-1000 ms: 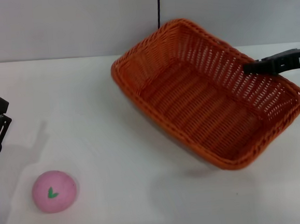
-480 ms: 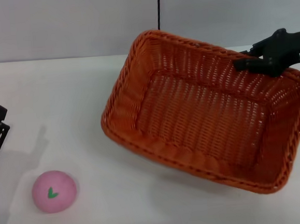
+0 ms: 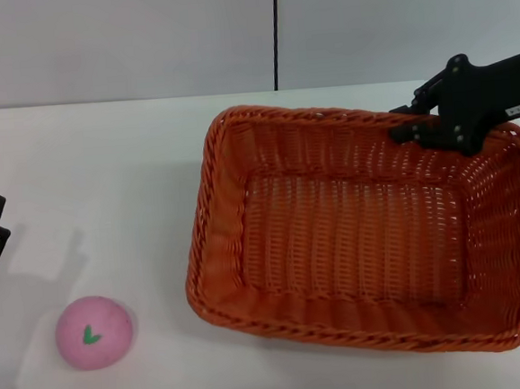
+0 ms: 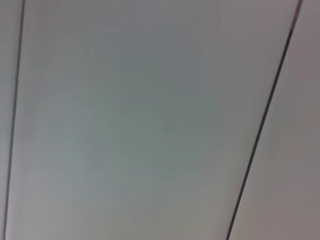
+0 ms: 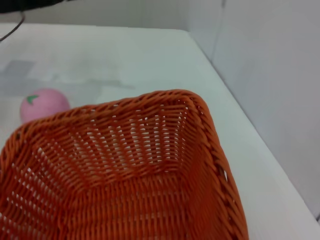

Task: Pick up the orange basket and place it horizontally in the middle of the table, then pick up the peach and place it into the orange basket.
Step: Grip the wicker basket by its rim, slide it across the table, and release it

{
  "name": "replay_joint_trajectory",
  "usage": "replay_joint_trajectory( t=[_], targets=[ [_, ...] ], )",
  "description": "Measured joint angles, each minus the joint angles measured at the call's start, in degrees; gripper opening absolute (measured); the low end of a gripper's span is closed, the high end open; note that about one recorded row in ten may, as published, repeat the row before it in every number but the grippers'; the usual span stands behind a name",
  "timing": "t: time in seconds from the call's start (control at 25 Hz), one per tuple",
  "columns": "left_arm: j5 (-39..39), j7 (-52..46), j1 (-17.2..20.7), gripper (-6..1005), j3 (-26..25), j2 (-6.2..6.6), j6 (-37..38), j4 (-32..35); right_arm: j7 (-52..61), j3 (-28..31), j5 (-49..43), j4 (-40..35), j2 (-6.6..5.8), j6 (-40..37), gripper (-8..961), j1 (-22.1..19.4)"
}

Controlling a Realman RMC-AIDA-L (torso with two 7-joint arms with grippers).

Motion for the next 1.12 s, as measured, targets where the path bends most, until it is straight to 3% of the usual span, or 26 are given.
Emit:
replay_joint_trajectory(
  t=[0.32,0.84,1.12],
  targets=[
    [0.0,0.0,0.1,797,1.0,-0.02,-0.5,-0.2,-9.5,-0.4,3.1,-0.1,0.46,-0.4,199,-0.6],
    [0.0,0.0,0.0,776,1.0,-0.04,-0.2,-0.1,-9.6,-3.3,3.3,-1.9,3.17,3.7,268,-1.9],
    [0.0,0.0,-0.2,764,1.0,0.02,-0.1,0.1,-10.0,-3.6,10.2,-4.9,3.34,4.1,304,-4.8]
  ],
)
